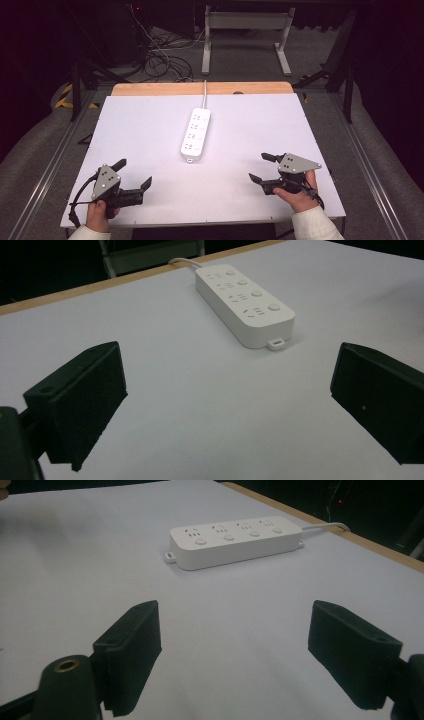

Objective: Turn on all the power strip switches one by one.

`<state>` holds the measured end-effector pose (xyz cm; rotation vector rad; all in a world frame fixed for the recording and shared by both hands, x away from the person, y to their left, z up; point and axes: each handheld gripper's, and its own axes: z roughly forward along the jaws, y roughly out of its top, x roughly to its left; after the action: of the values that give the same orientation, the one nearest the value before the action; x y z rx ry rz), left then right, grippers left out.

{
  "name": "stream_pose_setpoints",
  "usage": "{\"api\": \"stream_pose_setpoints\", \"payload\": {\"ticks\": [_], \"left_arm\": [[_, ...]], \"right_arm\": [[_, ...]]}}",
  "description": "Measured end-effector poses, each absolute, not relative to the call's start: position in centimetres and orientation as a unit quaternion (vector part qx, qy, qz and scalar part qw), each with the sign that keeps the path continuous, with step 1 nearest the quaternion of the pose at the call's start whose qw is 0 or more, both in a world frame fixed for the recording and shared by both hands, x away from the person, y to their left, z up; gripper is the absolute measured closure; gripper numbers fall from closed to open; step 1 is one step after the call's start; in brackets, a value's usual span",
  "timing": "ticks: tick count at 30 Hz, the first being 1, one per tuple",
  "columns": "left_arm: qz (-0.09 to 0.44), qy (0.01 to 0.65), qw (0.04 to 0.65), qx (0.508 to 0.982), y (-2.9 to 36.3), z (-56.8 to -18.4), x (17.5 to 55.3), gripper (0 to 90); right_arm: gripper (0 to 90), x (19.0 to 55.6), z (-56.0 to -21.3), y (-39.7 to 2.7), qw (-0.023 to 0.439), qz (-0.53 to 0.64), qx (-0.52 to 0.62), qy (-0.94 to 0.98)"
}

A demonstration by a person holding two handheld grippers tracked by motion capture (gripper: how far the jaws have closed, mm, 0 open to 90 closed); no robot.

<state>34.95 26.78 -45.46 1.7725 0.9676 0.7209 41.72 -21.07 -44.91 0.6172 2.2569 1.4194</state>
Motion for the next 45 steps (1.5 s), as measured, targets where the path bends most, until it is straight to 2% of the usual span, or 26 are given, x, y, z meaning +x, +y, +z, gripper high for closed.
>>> {"api": "stream_pose_setpoints", "payload": {"ticks": [13, 22, 45], "left_arm": [[0.311, 0.397, 0.468, 0.725, 26.6, -45.5, 34.8, 1.8], [0.310, 0.398, 0.468, 0.726, 26.5, -45.5, 34.7, 1.8], [0.308, 0.397, 0.468, 0.727, 26.6, -45.5, 34.7, 1.8]], "right_arm": [[22.1, 41.7, -44.8, -21.0, 0.210, 0.501, 0.218, 0.811], [27.2, 42.0, -44.0, -20.5, 0.204, 0.499, 0.217, 0.814], [33.4, 44.5, -40.9, -15.0, 0.175, 0.499, 0.179, 0.830]]}}
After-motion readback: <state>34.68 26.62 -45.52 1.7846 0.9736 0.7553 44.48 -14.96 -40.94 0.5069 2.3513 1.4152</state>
